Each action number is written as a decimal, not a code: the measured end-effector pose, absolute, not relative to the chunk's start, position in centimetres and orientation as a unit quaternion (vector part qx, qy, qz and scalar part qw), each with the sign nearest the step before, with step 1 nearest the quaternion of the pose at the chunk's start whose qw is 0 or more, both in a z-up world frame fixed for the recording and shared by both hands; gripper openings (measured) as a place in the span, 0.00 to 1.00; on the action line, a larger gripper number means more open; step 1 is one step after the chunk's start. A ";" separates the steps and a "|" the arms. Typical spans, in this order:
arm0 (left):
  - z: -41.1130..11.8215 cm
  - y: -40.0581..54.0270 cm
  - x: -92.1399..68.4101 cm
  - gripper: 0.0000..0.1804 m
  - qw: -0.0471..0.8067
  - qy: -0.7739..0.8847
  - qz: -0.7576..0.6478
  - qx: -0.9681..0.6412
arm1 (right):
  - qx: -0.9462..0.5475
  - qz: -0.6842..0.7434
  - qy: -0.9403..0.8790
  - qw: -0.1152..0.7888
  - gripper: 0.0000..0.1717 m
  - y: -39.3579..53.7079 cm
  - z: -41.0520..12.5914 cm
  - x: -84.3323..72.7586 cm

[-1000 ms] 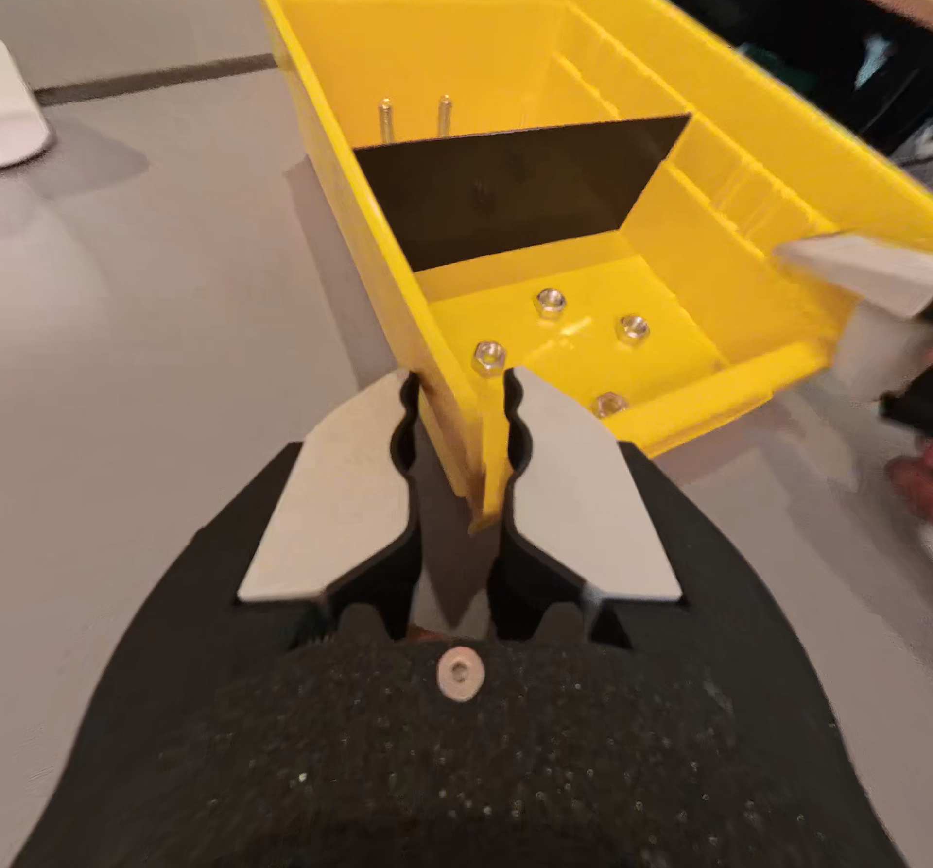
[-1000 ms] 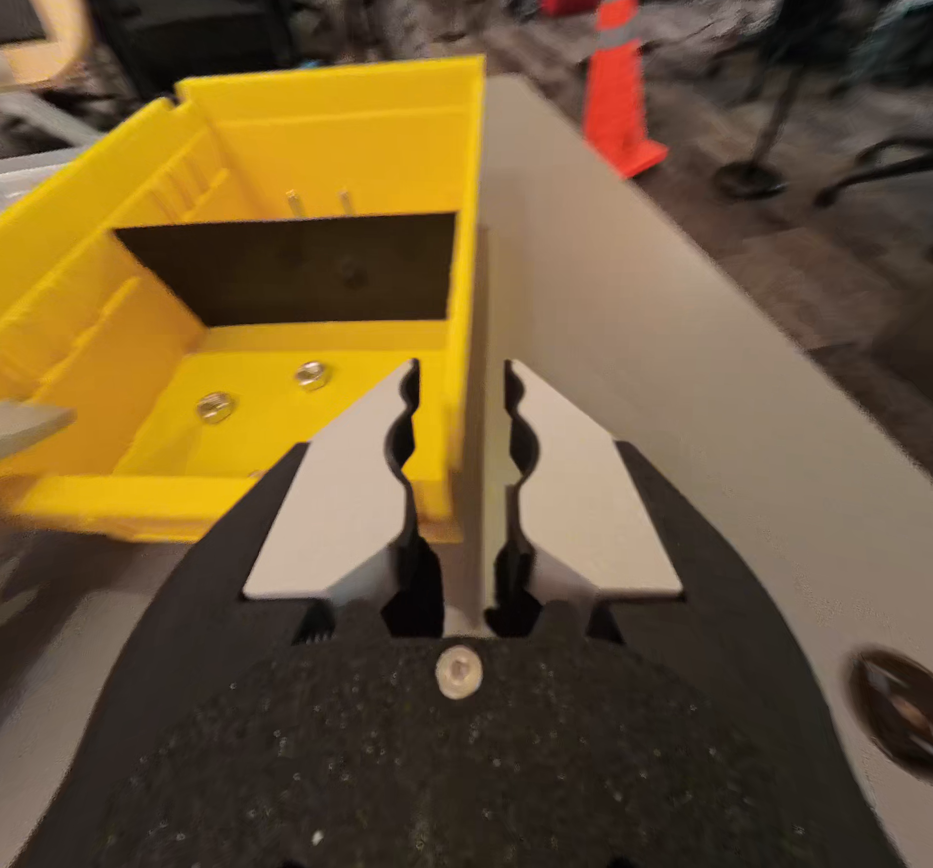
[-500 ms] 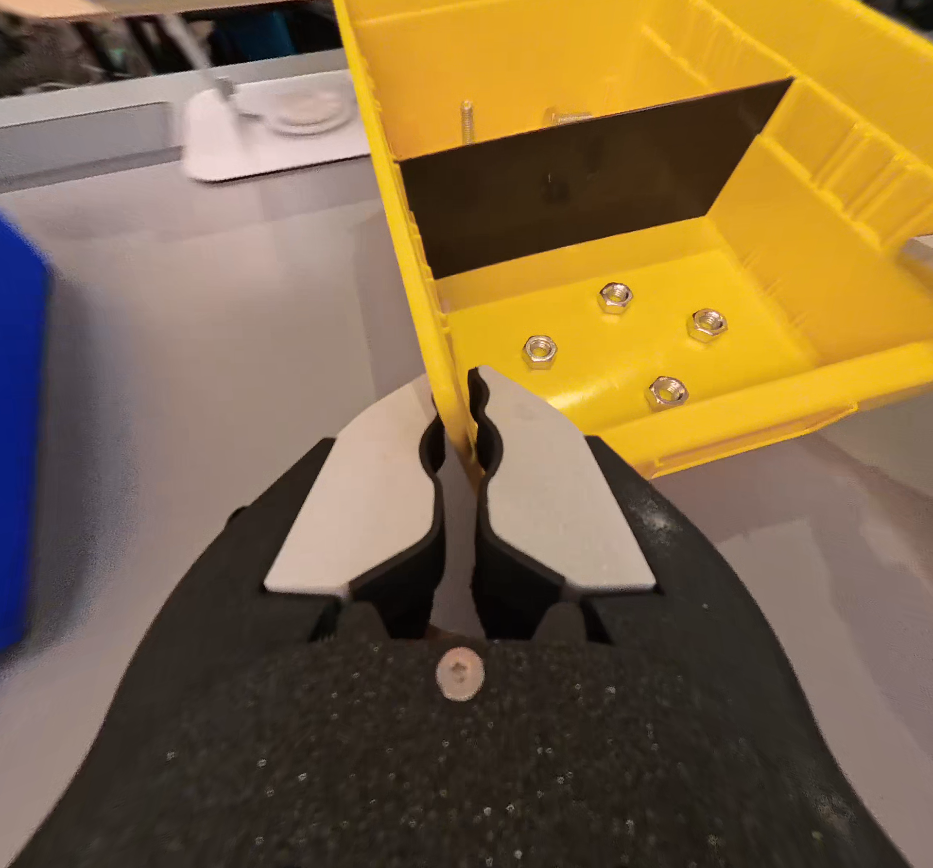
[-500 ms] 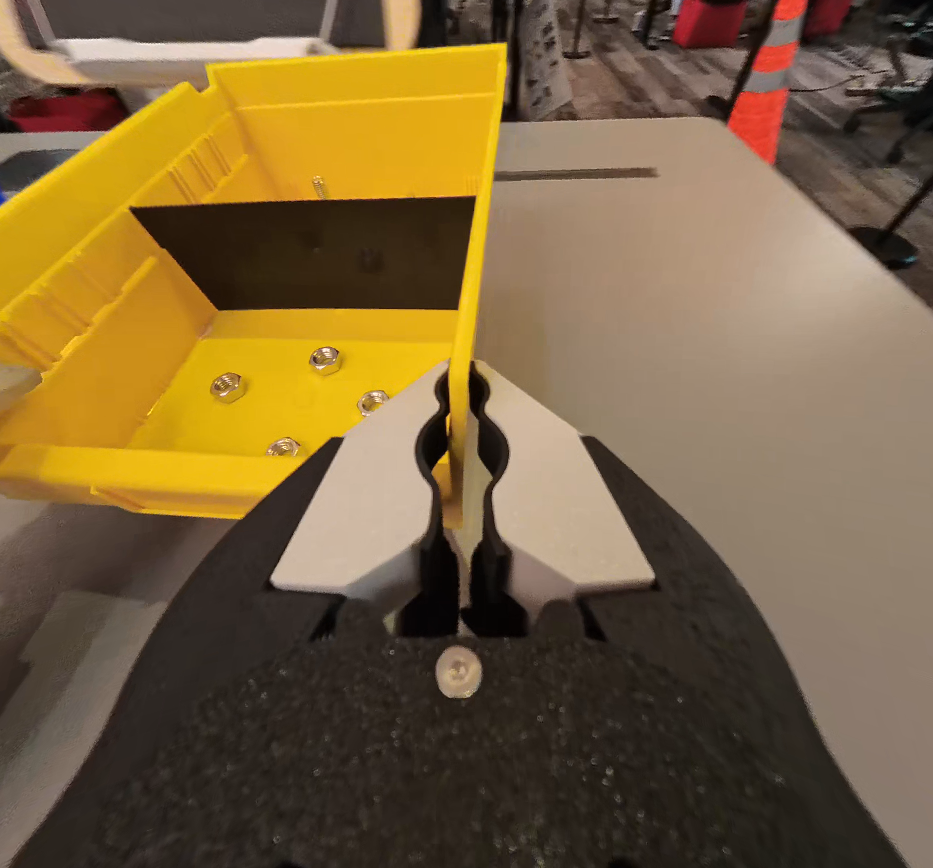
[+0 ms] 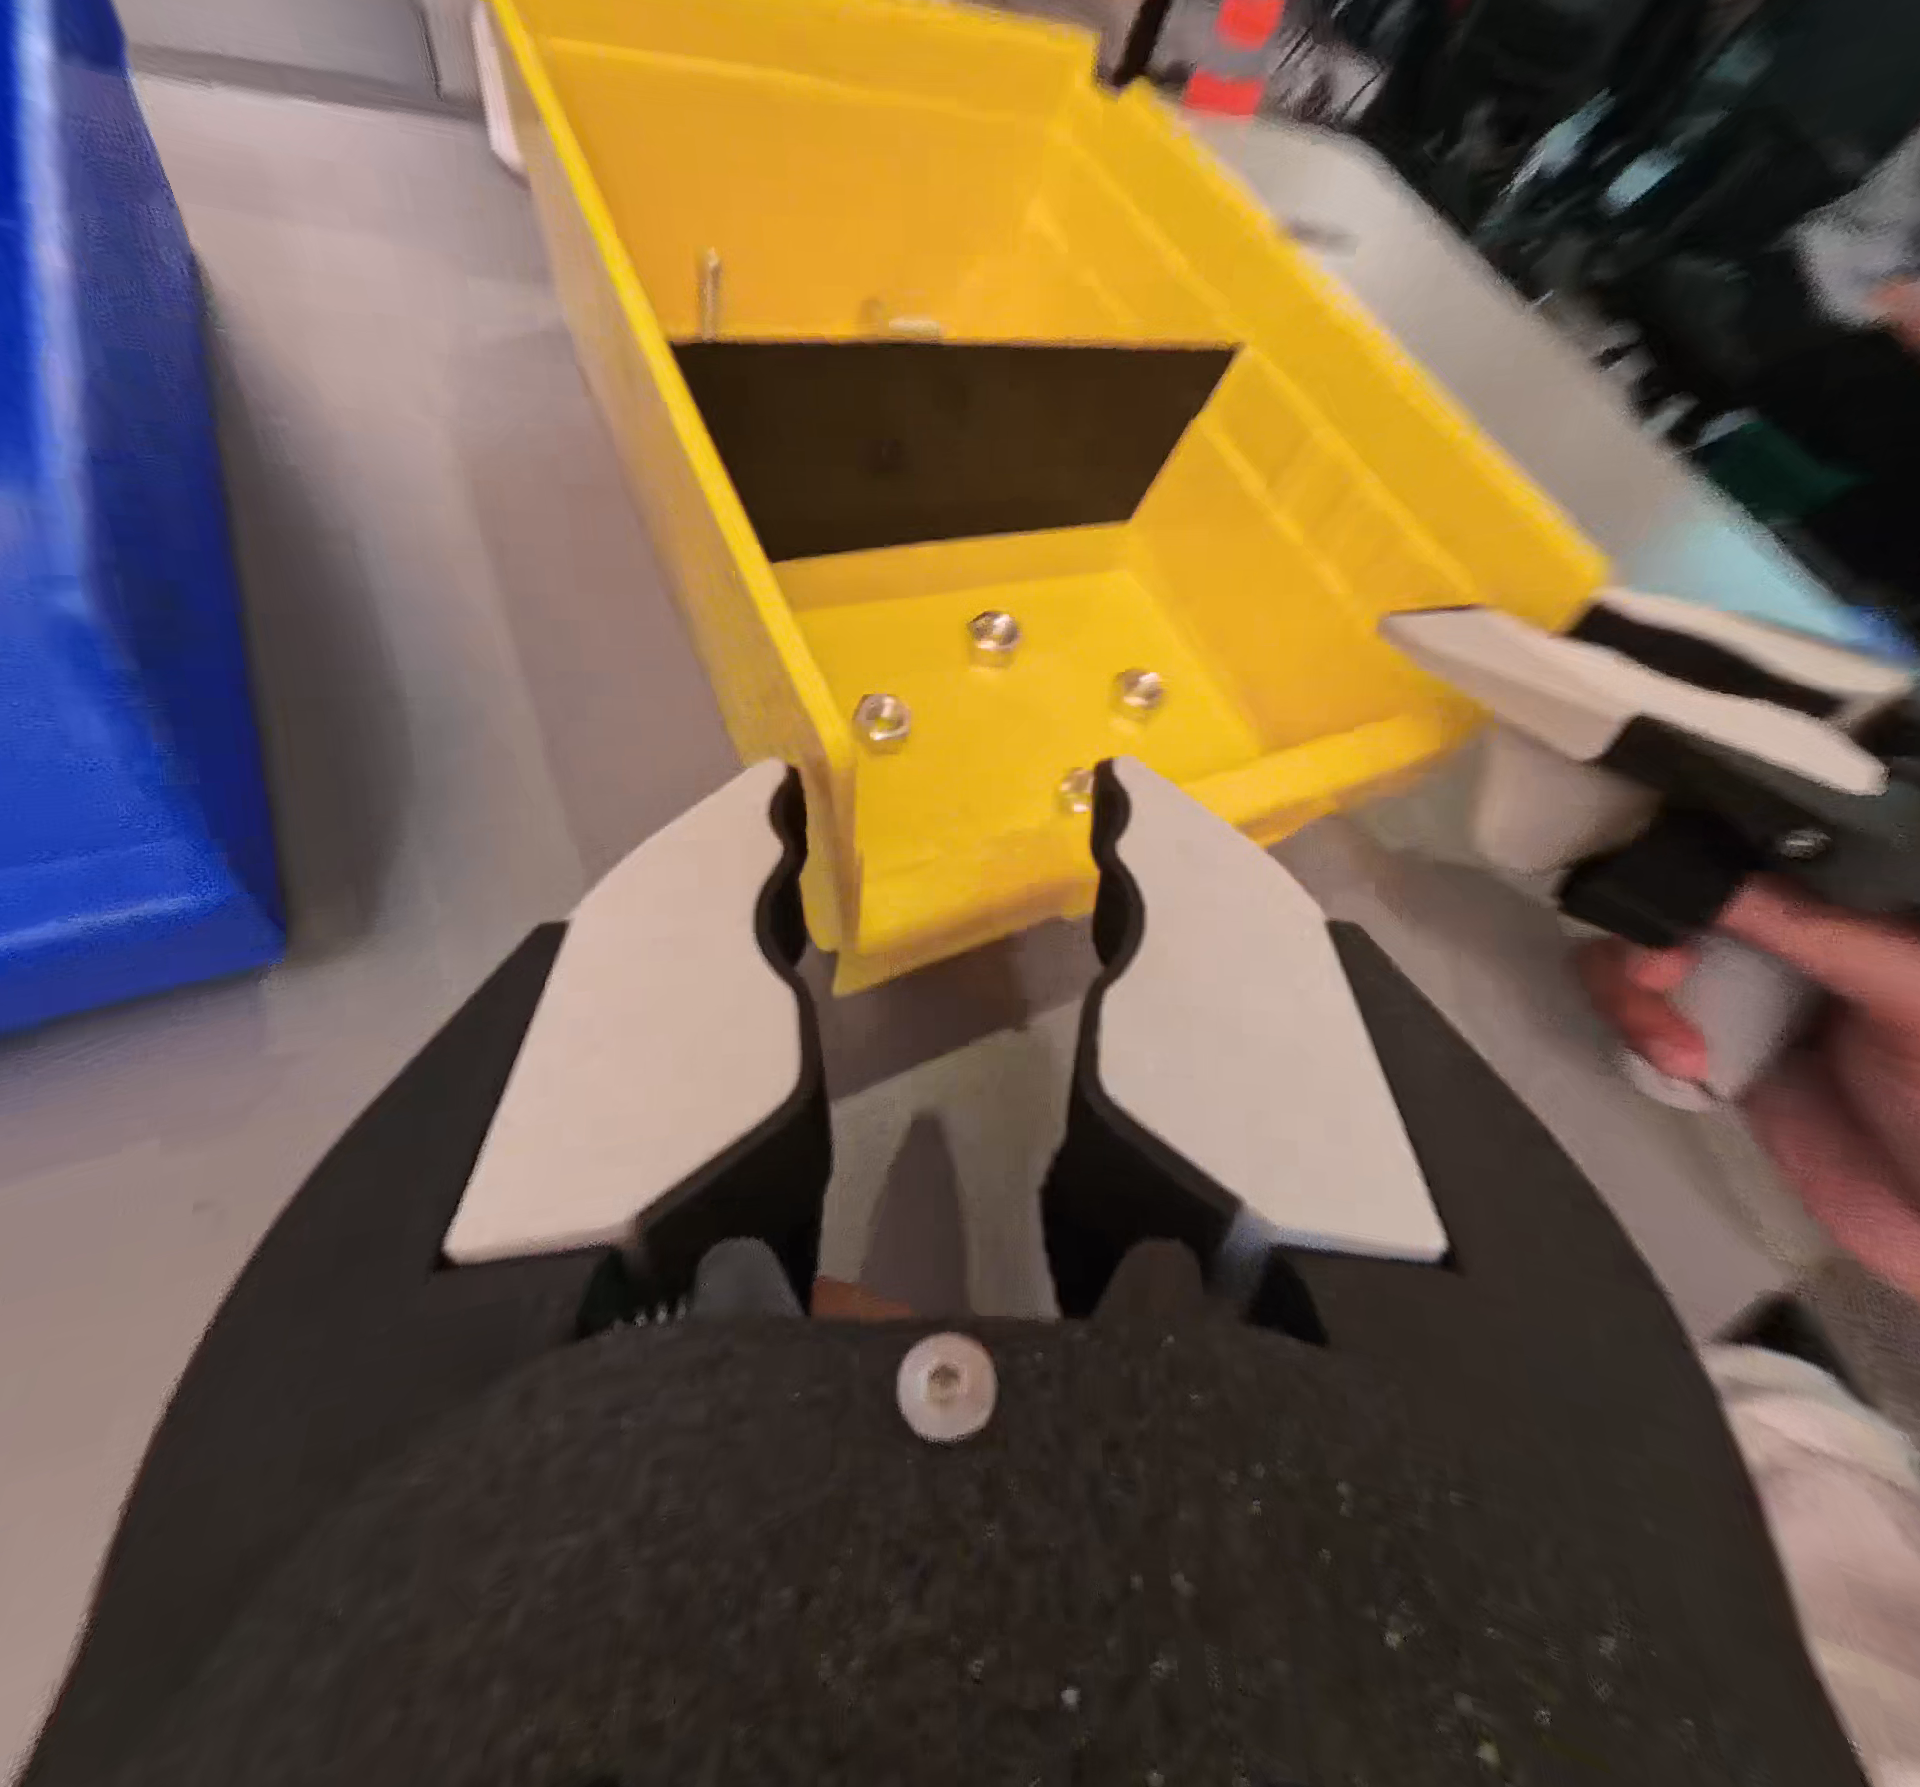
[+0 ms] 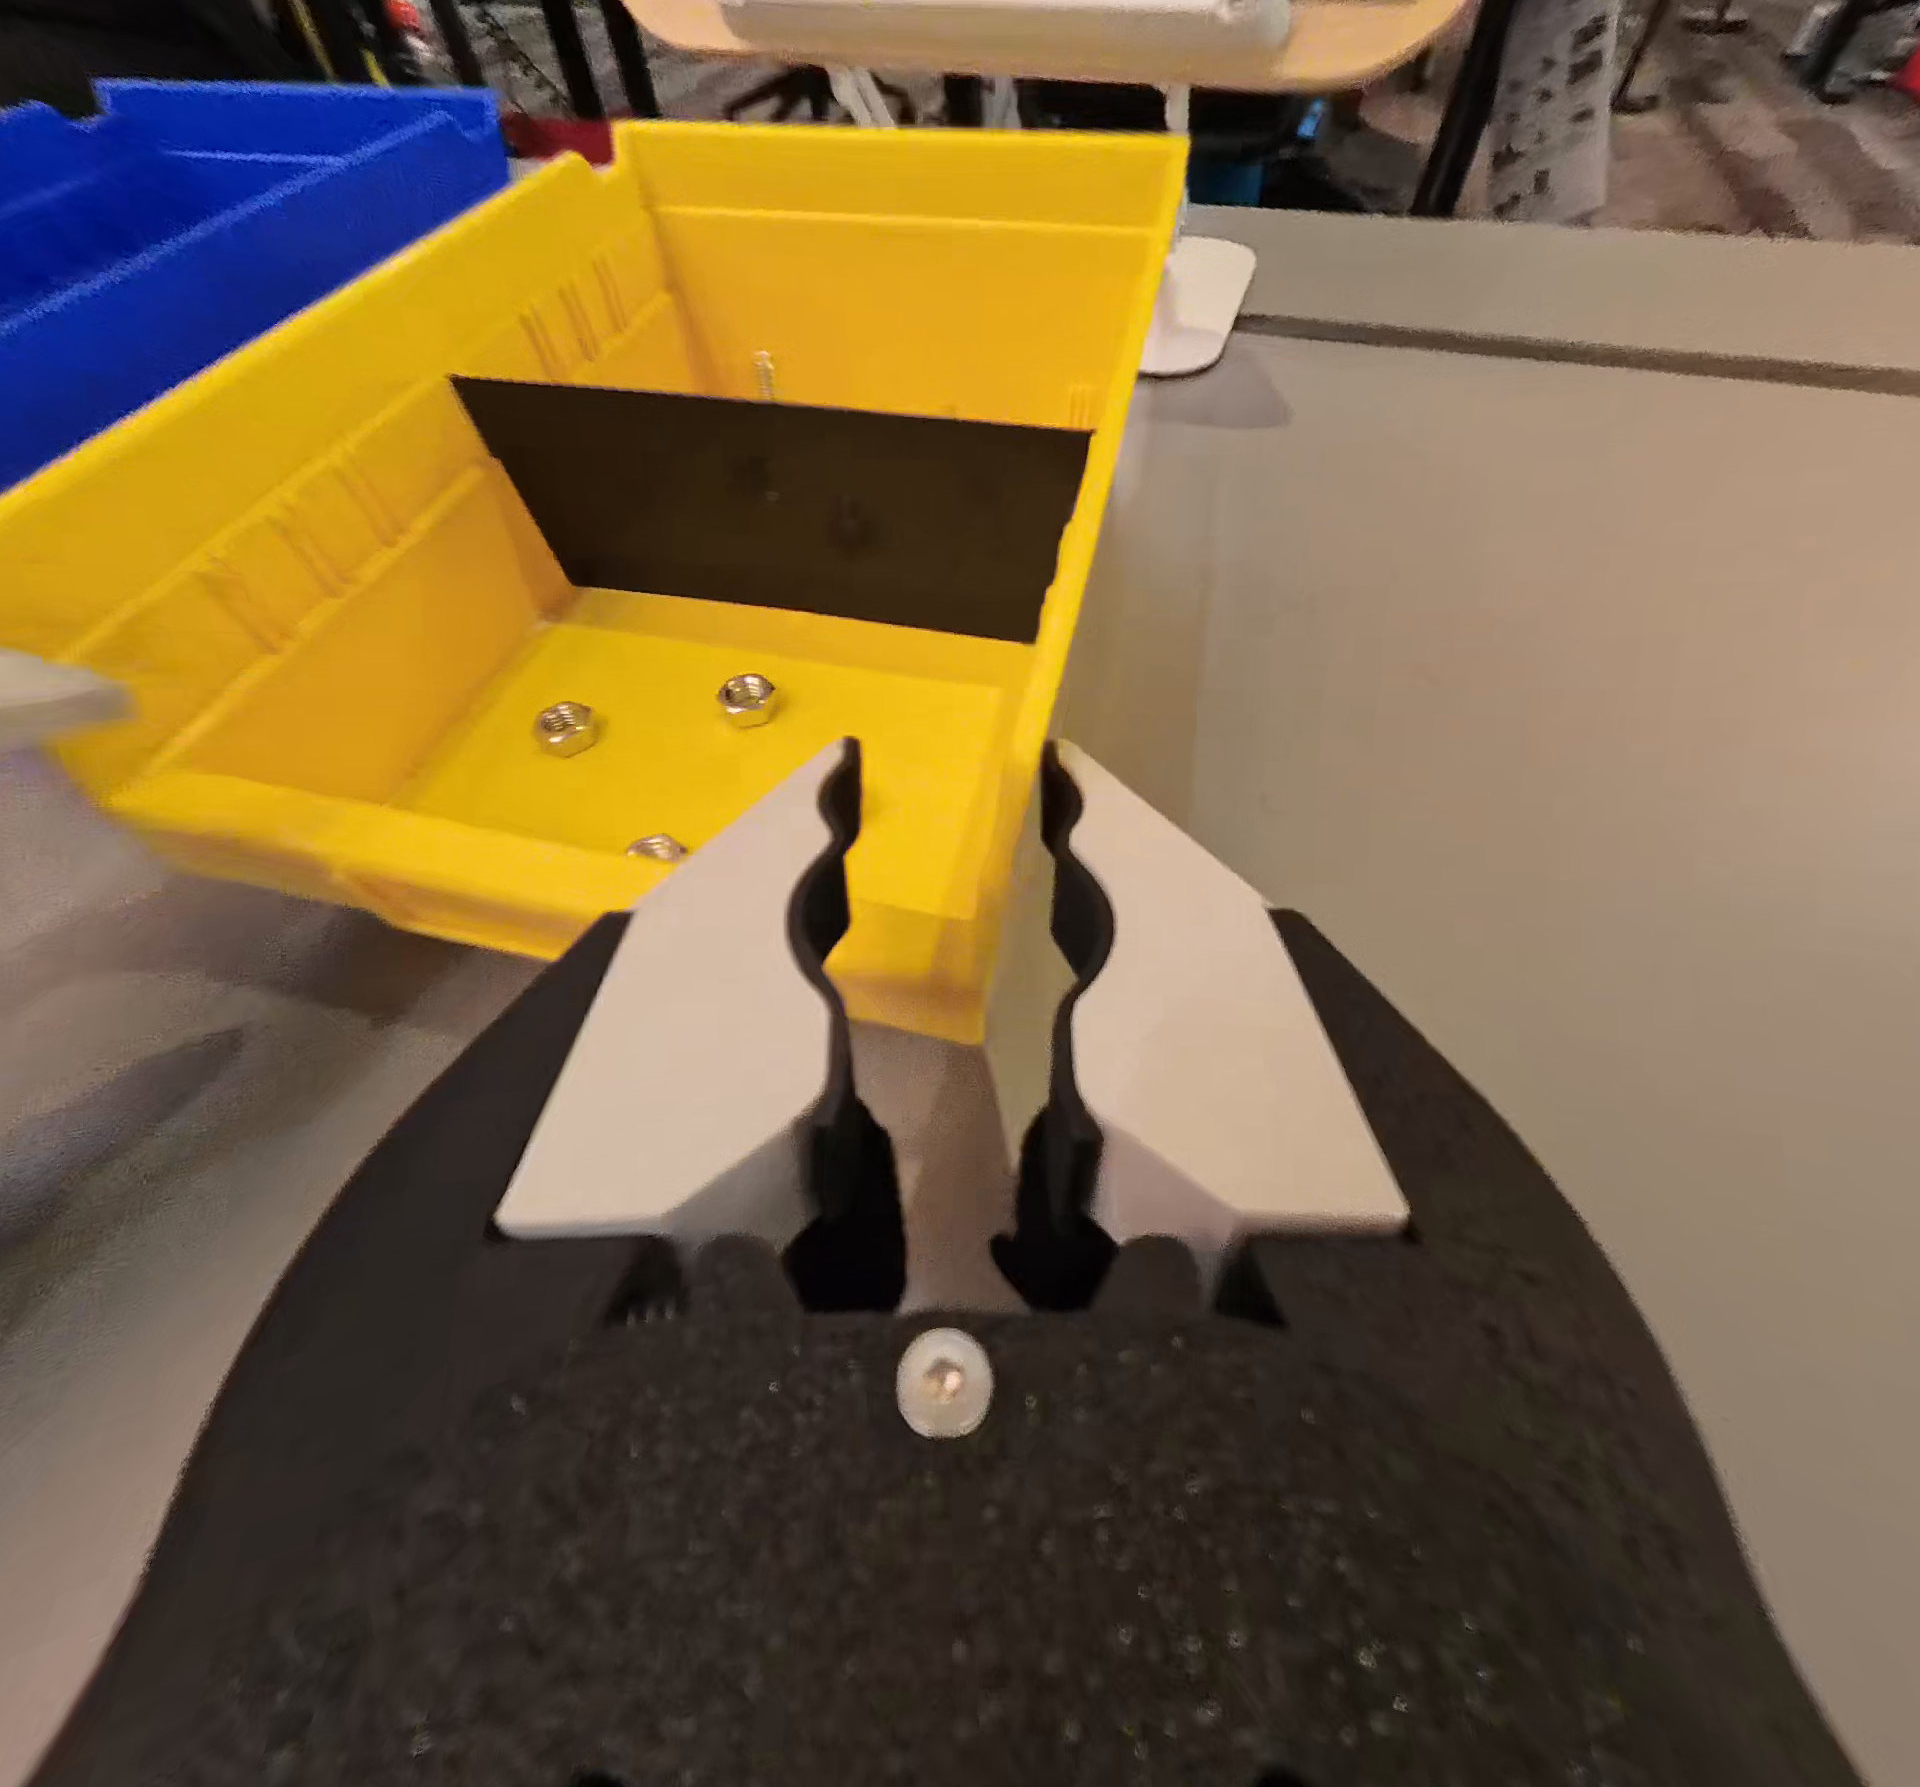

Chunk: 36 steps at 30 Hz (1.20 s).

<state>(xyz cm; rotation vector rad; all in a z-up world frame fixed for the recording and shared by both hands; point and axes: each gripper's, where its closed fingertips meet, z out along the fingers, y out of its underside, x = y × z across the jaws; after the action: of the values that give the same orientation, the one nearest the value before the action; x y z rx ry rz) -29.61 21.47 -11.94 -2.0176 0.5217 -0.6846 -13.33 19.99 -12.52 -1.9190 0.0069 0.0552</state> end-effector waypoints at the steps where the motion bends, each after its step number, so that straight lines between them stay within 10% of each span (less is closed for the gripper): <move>1: -10.6 20.7 -30.6 0.30 0.468 0.205 -0.301 -0.805 | -0.812 0.018 -0.004 0.584 0.22 19.2 -11.8 -13.0; 13: -12.9 30.6 -58.3 0.35 0.490 0.102 -0.131 -0.856 | -0.747 0.084 -0.178 0.635 0.21 13.2 -6.2 -27.1; 21: -13.5 34.9 -58.3 0.03 0.489 0.103 -0.140 -0.855 | -0.770 0.155 -0.235 0.572 0.21 16.7 -9.8 -38.7; 30: -13.5 23.4 -59.3 0.03 0.508 0.064 -0.109 -0.852 | -0.802 0.143 -0.162 0.557 0.30 21.4 -11.9 -41.2; 36: -11.6 18.3 -59.7 0.02 0.535 0.069 -0.046 -0.841 | -0.807 0.129 -0.141 0.559 0.07 21.0 -10.8 -41.1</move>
<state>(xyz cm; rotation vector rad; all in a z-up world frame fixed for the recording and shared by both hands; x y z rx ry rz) -59.74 18.30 -11.58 -2.0020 0.1643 -0.1089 -41.08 21.02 -10.78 -1.9035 -0.3314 0.3048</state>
